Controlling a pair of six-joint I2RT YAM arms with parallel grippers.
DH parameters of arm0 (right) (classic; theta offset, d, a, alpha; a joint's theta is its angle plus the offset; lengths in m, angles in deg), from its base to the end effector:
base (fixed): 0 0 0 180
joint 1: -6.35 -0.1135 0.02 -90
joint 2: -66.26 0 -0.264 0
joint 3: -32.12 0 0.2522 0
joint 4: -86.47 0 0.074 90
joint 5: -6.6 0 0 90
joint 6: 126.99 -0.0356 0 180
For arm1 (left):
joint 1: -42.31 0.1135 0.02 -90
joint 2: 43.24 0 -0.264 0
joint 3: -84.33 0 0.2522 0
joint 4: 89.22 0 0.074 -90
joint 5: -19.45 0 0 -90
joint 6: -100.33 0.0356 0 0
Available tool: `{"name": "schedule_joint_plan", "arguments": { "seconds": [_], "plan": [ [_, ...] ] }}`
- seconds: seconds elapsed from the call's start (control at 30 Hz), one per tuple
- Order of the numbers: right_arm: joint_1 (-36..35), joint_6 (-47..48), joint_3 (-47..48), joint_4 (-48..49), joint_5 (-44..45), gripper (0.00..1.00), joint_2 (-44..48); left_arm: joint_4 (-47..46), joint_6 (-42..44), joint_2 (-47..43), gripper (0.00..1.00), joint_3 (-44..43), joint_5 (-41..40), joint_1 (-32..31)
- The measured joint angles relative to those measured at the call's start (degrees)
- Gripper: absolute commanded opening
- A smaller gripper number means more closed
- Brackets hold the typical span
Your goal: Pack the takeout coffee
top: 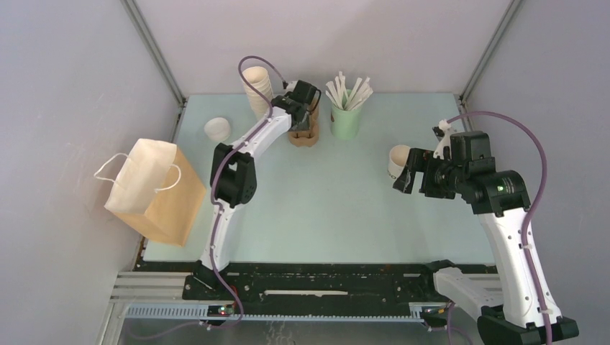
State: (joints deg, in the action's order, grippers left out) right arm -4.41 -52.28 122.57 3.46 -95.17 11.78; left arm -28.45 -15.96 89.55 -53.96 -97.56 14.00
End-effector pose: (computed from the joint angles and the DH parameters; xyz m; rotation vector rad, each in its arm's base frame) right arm 0.1410 0.0342 0.3968 -0.0024 2.4190 0.4571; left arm 0.4572 -0.2279 0.2445 -0.1375 2.3950 0.1674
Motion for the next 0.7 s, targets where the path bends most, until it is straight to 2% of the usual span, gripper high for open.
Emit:
{"name": "schedule_joint_plan", "arguments": {
  "seconds": [0.37, 0.5, 0.7],
  "plan": [
    [-1.07, 1.40, 0.74, 0.04, 2.25, 0.96, -0.94, -0.22, 1.44, 1.22, 0.49, -0.20, -0.37, 0.02],
    [-1.29, 1.57, 0.74, 0.04, 2.71, 0.96, -1.09, -0.52, 1.99, 1.31, 0.53, -0.20, -0.48, 0.09],
    [-1.33, 1.73, 0.74, 0.04, 2.93, 0.96, -1.07, -0.94, 2.45, 1.90, 0.47, -0.66, -0.46, 0.39]
  ]
}}
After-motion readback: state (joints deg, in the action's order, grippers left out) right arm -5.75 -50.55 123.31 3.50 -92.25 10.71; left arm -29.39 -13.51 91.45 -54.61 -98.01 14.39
